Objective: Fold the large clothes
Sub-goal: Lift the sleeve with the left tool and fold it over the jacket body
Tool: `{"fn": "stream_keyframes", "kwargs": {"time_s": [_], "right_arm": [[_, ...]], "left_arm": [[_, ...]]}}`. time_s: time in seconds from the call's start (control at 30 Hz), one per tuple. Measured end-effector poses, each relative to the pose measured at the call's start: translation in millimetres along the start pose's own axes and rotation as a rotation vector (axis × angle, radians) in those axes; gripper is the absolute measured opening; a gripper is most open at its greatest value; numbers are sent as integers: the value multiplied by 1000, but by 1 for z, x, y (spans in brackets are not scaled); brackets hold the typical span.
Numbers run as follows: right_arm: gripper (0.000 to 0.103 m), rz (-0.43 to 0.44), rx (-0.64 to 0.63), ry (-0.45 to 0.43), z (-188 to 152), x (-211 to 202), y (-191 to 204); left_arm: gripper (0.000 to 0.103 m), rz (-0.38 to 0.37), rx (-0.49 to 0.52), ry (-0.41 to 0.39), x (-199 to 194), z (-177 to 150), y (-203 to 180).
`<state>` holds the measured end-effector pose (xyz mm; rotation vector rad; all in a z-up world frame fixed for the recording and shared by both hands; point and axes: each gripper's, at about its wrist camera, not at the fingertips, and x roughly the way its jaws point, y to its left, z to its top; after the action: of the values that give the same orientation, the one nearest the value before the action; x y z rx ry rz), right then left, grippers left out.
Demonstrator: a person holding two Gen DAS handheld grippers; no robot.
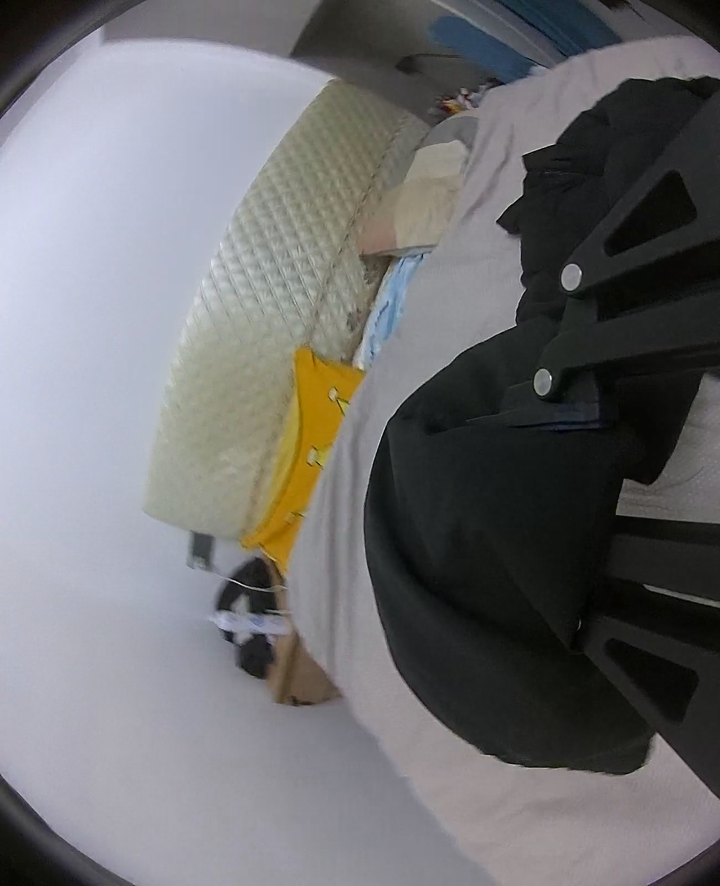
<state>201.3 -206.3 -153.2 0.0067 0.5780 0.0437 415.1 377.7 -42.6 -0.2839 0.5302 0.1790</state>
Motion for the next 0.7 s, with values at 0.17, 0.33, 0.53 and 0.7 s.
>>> {"fn": "stream_keyframes", "kwargs": {"time_s": [0.17,0.33,0.53,0.7], "right_arm": [[100,20,7,-39,-1,-17,-4],[103,22,42,-80,2,-30,-18],[103,12,47,-85,2,-32,-35],[103,1,70,-106,1,-41,-54]], "left_arm": [[7,6,101,-13,-31,5,-52],[7,-10,183,-17,-59,12,-115],[7,-22,350,-73,-91,3,-200],[7,-38,463,-80,-97,-14,-275]]}}
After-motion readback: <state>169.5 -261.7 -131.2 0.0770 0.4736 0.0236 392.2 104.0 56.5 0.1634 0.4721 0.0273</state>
